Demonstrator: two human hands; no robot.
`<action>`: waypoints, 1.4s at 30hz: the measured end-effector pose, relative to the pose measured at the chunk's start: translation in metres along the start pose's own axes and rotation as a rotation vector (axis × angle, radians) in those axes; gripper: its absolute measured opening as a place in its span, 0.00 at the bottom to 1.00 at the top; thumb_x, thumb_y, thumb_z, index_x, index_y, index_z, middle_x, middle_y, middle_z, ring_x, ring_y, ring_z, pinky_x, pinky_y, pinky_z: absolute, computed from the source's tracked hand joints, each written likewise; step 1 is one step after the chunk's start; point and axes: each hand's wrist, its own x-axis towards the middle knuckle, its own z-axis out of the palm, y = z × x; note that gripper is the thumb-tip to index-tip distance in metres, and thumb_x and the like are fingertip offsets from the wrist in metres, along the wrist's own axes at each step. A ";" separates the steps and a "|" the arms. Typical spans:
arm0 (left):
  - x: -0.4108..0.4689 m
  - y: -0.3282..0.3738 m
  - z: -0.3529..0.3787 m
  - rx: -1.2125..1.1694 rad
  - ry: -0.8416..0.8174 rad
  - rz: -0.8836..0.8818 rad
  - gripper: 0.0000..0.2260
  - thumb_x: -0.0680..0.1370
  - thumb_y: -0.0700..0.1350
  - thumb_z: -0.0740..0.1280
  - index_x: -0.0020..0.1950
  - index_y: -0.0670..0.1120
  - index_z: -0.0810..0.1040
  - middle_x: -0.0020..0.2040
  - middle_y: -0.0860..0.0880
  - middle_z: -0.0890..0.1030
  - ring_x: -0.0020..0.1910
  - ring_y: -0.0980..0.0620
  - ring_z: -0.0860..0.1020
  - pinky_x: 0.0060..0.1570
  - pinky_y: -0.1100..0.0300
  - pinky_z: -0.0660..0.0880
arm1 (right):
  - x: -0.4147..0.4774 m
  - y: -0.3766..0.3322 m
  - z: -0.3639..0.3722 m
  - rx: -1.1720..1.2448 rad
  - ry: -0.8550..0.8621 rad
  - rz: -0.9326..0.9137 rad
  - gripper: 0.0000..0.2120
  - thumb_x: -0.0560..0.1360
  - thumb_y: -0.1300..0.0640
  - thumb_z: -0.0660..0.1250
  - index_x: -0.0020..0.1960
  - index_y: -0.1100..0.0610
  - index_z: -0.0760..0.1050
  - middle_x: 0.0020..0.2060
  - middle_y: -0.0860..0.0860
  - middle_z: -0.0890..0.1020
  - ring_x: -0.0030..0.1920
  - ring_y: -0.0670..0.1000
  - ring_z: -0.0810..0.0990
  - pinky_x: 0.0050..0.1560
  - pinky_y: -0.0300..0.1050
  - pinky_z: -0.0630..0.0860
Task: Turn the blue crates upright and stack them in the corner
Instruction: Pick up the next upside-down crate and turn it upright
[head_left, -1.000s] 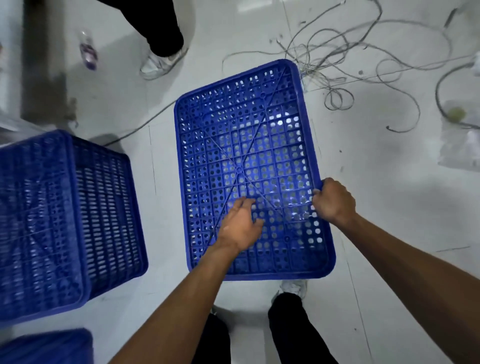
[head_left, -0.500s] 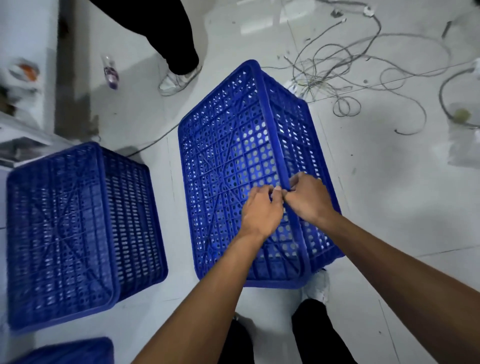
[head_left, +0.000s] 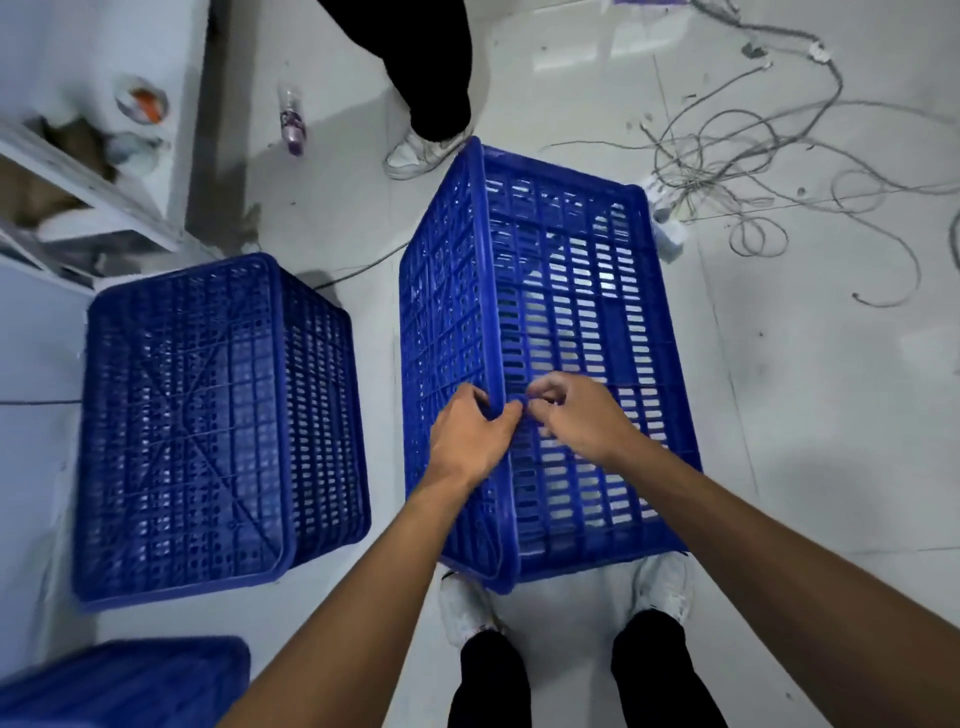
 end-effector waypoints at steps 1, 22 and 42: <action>0.003 -0.011 -0.007 0.020 -0.002 -0.015 0.19 0.76 0.60 0.68 0.56 0.48 0.71 0.53 0.49 0.78 0.52 0.46 0.78 0.52 0.52 0.76 | 0.002 0.000 0.004 -0.024 0.009 0.029 0.14 0.81 0.52 0.64 0.66 0.52 0.74 0.61 0.50 0.78 0.54 0.52 0.82 0.55 0.55 0.79; 0.084 -0.179 -0.081 0.042 0.017 -0.244 0.10 0.82 0.47 0.62 0.49 0.40 0.71 0.32 0.49 0.66 0.27 0.53 0.65 0.26 0.59 0.62 | 0.054 0.040 0.065 -0.184 0.447 0.108 0.22 0.78 0.50 0.68 0.66 0.56 0.66 0.48 0.52 0.80 0.42 0.52 0.78 0.43 0.46 0.72; 0.066 -0.141 -0.029 0.154 0.036 -0.362 0.42 0.81 0.59 0.61 0.79 0.39 0.38 0.79 0.36 0.48 0.75 0.33 0.60 0.67 0.42 0.68 | 0.058 0.066 0.056 0.693 0.170 0.370 0.13 0.74 0.60 0.72 0.56 0.65 0.79 0.47 0.63 0.85 0.40 0.59 0.84 0.44 0.55 0.84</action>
